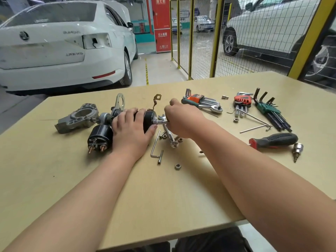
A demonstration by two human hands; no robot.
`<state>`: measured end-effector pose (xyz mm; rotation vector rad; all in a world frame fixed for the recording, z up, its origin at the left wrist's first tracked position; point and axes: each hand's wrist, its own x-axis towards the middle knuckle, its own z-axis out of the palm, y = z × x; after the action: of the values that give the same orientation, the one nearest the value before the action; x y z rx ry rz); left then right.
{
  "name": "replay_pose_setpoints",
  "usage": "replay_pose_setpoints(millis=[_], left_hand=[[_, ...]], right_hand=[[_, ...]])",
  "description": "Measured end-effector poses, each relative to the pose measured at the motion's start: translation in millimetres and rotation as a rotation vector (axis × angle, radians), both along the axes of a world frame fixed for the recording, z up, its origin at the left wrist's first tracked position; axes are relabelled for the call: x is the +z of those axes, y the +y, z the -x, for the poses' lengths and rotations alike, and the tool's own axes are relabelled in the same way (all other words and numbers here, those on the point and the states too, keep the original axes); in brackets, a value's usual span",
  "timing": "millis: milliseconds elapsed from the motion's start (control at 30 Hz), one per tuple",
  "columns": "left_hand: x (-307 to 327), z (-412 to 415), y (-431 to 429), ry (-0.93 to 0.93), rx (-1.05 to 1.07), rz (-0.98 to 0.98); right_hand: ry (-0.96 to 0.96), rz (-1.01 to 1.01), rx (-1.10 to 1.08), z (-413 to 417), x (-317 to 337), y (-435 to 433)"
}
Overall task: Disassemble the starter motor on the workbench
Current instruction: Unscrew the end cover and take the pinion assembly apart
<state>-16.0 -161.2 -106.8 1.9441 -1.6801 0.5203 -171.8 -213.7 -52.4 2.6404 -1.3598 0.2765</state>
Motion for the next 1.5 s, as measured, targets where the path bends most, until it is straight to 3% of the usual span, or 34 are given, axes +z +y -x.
replay_pose_setpoints(millis=[100,200,433,633,867,1067,1200,1500], left_hand=[[0,0,0,0.002,0.008,0.000],[-1,1,1,0.010,0.008,-0.004],[0,2,2,0.011,0.025,-0.008],[-2,2,1,0.018,0.020,-0.004],[-3,1,1,0.016,0.019,0.002],[-3,0,1,0.022,0.016,0.010],[-3,0,1,0.037,0.009,0.007],[-3,-1,4,0.055,-0.006,0.017]], right_hand=[[-0.089,-0.067,-0.009,-2,-4,1],[-0.058,-0.151,0.039,-3,-8,1],[-0.063,0.015,-0.027,-6,-8,6],[-0.095,-0.157,0.041,-5,-8,7],[-0.122,-0.026,-0.027,-7,-8,9],[-0.169,-0.175,0.004,-8,-13,12],[-0.137,-0.036,0.012,-9,-15,12],[-0.397,-0.067,0.007,1,-22,10]])
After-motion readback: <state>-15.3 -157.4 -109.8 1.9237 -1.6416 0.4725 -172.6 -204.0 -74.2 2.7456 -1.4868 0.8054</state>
